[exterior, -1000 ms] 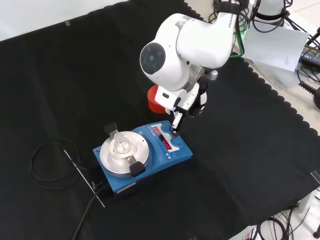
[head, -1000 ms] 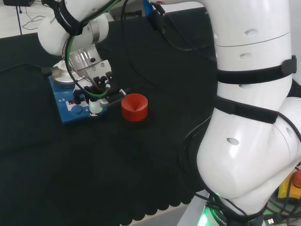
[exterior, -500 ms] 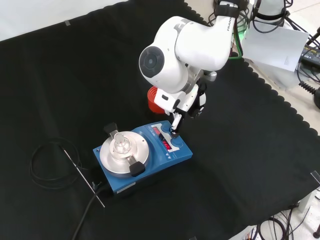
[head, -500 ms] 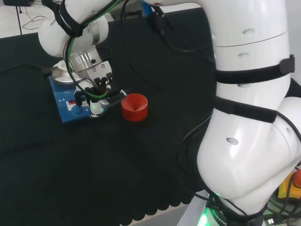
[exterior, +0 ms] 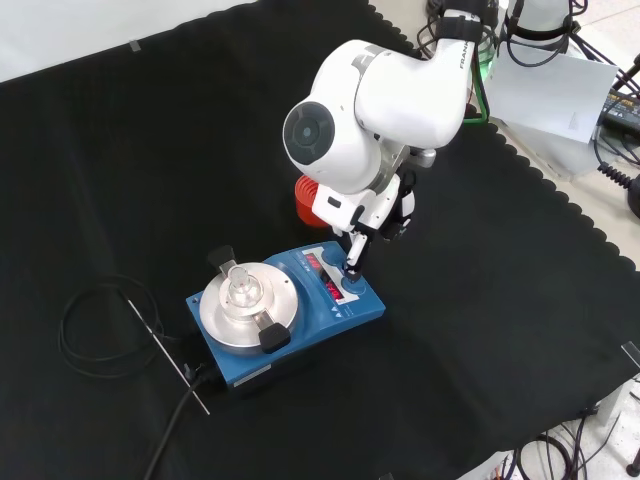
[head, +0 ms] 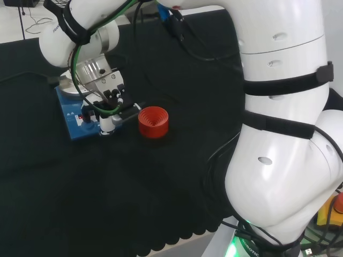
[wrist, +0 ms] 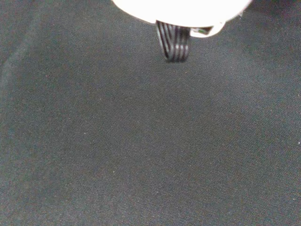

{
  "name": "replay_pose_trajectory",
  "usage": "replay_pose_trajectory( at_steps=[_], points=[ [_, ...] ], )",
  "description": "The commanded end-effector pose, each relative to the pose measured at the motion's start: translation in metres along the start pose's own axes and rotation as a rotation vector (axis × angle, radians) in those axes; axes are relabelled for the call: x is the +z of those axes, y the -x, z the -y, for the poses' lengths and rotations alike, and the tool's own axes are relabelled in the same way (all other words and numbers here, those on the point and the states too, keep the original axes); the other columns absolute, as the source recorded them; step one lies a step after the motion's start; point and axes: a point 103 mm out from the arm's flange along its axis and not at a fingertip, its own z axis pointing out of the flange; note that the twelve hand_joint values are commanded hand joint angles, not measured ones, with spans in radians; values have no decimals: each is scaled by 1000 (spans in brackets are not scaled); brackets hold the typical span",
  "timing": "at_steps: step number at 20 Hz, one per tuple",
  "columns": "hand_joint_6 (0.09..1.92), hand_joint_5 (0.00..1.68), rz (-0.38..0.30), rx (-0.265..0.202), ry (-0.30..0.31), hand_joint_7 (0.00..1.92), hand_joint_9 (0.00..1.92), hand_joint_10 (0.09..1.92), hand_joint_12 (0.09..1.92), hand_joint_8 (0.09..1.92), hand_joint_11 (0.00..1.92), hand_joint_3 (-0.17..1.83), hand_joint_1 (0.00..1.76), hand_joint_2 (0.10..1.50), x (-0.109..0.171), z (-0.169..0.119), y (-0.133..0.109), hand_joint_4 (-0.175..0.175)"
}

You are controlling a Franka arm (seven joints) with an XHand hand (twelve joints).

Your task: Turn on the heater.

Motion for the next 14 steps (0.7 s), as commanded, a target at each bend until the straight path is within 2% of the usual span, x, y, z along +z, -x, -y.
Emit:
replay_pose_trajectory(
  at_steps=[1, 14],
  points=[
    [592, 259, -2, 5, -1, 1394, 1448, 1491, 1329, 1688, 1016, 1027, 1406, 709, 1, -1, 2, -35],
    [599, 262, -6, 14, -12, 1392, 1447, 1492, 1330, 1688, 1017, 1031, 1405, 708, 7, -5, 7, -36]
  ],
)
